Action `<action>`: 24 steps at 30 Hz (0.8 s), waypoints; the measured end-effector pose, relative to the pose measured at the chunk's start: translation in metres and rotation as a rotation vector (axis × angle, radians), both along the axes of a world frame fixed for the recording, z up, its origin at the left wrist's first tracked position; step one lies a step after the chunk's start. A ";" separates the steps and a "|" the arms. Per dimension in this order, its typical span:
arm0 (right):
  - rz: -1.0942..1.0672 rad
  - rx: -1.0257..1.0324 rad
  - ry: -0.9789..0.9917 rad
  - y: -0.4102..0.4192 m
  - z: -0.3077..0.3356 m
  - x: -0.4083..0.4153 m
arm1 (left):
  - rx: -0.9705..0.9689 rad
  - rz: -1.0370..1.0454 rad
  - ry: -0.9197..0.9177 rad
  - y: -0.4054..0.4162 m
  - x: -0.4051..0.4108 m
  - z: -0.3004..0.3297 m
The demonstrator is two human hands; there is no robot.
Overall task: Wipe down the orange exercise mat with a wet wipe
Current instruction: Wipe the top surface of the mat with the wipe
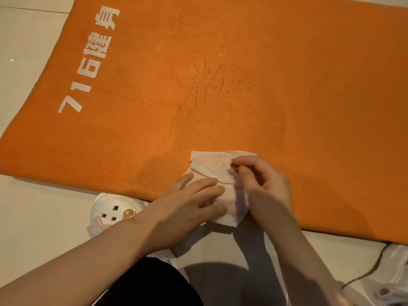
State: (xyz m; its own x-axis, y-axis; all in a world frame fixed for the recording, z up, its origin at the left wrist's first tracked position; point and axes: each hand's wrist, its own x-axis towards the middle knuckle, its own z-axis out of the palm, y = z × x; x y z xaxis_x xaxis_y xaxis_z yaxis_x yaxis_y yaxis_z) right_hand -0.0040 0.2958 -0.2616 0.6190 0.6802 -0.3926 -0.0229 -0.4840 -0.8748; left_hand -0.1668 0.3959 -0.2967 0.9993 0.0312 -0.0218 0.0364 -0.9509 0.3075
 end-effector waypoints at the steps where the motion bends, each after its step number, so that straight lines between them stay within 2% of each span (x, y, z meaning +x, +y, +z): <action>1: 0.074 -0.057 -0.018 0.002 -0.001 -0.007 | 0.000 0.000 -0.005 0.000 -0.001 0.000; 5: 0.320 -0.230 -0.209 0.006 -0.020 -0.021 | -0.027 -0.002 -0.024 0.005 -0.006 0.002; 7: 0.310 -0.290 -0.262 0.008 -0.029 -0.014 | -0.019 -0.014 -0.001 0.009 -0.006 0.006; 11: 0.274 -0.358 -0.509 0.013 -0.045 0.025 | -0.092 -0.039 0.062 0.018 -0.001 0.014; 15: 0.332 -0.491 -0.658 0.014 -0.056 0.050 | -0.123 0.009 0.072 0.021 -0.007 0.017; 19: 0.561 -0.523 -0.797 0.025 -0.064 0.004 | -0.041 0.307 0.073 0.038 -0.020 0.018; 22: 0.767 -0.341 -0.850 0.033 -0.063 -0.063 | -0.011 0.618 0.262 0.056 -0.034 0.015; 24: 0.892 -0.273 -0.809 0.037 -0.050 -0.089 | -0.049 0.774 0.368 0.063 -0.046 0.011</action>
